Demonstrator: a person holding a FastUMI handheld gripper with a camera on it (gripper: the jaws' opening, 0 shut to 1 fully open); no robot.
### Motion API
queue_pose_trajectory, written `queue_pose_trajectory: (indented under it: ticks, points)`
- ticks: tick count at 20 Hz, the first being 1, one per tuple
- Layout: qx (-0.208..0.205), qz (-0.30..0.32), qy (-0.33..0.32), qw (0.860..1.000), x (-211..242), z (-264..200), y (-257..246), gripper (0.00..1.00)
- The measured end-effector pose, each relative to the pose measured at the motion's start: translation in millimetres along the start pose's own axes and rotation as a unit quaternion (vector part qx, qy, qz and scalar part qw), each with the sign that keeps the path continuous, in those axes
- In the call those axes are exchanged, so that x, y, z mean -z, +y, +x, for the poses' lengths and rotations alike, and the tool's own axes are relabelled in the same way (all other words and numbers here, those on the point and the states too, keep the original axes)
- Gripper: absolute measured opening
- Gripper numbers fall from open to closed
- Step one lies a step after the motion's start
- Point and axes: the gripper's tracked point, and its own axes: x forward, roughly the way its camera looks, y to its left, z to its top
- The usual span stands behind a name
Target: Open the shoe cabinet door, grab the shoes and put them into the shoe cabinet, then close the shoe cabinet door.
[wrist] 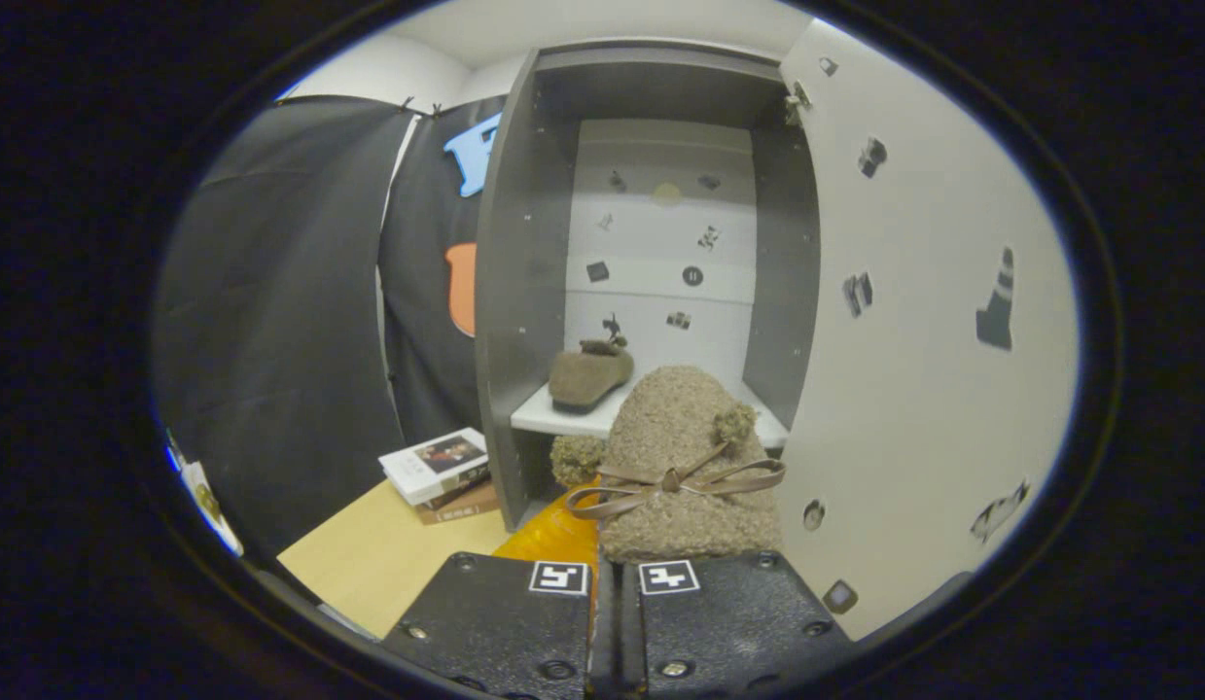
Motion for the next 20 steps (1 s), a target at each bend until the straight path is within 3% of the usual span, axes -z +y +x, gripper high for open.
queue_pose_trajectory:
  ticks: [7, 12, 20]
  points:
    - [-0.002, -0.014, -0.044, 0.999, -87, 72, -3, 0.06]
    - [0.001, -0.007, -0.032, 0.999, -100, 148, -14, 0.06]
    - [-0.003, 0.034, 0.042, 0.999, -72, 245, -30, 0.07]
